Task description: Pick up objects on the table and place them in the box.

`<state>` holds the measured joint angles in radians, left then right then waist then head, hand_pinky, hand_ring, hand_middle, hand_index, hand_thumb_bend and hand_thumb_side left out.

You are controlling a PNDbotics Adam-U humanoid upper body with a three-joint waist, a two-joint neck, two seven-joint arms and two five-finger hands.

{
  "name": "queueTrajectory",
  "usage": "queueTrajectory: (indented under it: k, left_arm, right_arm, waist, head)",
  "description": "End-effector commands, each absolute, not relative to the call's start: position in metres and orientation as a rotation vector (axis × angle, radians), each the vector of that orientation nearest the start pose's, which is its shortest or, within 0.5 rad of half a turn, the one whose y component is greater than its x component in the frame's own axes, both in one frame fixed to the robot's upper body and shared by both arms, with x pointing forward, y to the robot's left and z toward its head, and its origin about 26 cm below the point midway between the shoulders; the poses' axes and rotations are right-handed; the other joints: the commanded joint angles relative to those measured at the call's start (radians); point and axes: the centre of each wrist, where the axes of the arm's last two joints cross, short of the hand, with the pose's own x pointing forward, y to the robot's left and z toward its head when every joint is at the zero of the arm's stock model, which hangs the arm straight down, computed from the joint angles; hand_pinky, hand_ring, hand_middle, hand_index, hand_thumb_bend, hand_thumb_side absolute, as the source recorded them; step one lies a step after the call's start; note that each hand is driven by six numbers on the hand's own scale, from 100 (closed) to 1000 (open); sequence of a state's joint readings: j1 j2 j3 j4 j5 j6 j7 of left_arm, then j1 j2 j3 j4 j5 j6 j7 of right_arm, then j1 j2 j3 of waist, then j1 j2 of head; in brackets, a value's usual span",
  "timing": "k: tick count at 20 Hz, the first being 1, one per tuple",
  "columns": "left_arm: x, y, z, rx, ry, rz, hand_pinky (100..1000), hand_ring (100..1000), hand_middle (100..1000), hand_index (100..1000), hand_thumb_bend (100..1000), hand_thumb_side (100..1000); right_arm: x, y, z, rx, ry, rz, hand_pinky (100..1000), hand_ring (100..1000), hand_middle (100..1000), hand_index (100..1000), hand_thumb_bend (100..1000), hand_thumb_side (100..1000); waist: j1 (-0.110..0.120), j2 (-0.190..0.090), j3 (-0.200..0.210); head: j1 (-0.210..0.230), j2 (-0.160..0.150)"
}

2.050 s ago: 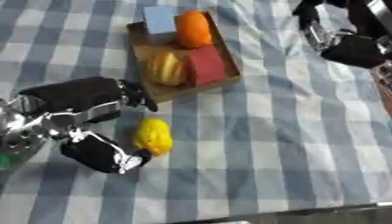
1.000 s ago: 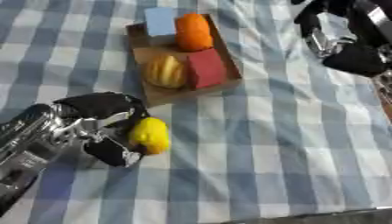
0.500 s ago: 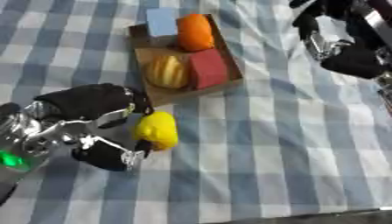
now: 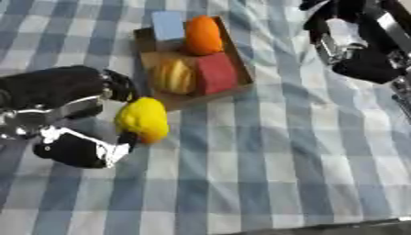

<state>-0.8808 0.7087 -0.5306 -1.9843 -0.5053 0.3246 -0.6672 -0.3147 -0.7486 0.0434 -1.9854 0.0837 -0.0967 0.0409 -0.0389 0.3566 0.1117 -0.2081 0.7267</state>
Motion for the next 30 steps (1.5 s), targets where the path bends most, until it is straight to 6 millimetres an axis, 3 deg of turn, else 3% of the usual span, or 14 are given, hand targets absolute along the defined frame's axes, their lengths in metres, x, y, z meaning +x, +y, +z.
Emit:
queueTrajectory:
  k: [1, 3, 6, 11, 18, 25, 30]
  left_arm:
    - [0.290, 0.163, 0.339, 0.773, -1.719, -1.703, 851, 771, 729, 739, 100, 333]
    - [0.293, 0.160, 0.352, 0.784, -1.736, -1.654, 847, 768, 726, 740, 100, 332]
    - [0.315, 0.153, 0.364, 0.799, -1.758, -1.617, 851, 775, 734, 748, 100, 330]
    - [0.353, 0.150, 0.361, 0.822, -1.752, -1.614, 868, 798, 757, 775, 130, 352]
    - [0.412, 0.155, 0.338, 0.888, -1.674, -1.618, 877, 816, 776, 810, 226, 361]
    - [0.448, 0.166, 0.301, 0.924, -1.569, -1.595, 880, 824, 785, 821, 282, 378]
    - [0.461, 0.173, 0.286, 0.916, -1.548, -1.592, 887, 834, 798, 850, 360, 434]
  right_arm:
    - [0.293, -0.308, 0.257, -0.545, -2.265, 0.972, 680, 615, 700, 799, 100, 461]
    - [0.294, -0.306, 0.260, -0.540, -2.277, 0.983, 680, 615, 700, 799, 100, 460]
    - [0.295, -0.303, 0.264, -0.531, -2.292, 0.994, 680, 615, 700, 798, 100, 464]
    - [0.295, -0.301, 0.267, -0.527, -2.305, 1.000, 680, 614, 700, 798, 100, 469]
    - [0.297, -0.297, 0.273, -0.511, -2.339, 1.001, 679, 614, 700, 798, 100, 469]
    - [0.297, -0.295, 0.274, -0.500, -2.353, 0.997, 679, 614, 699, 798, 100, 479]
    - [0.298, -0.294, 0.273, -0.494, -2.349, 0.994, 678, 613, 699, 798, 100, 487]
  waist:
    - [0.003, -0.018, -0.010]
    - [0.004, -0.012, -0.022]
    - [0.006, 0.001, -0.041]
    - [0.009, 0.017, -0.060]
    - [0.008, 0.041, -0.089]
    - [0.003, 0.053, -0.104]
    - [0.005, 0.060, -0.110]
  head:
    - [0.002, -0.022]
    - [0.009, -0.029]
    - [0.021, -0.045]
    - [0.036, -0.057]
    - [0.066, -0.073]
    - [0.082, -0.075]
    - [0.080, -0.073]
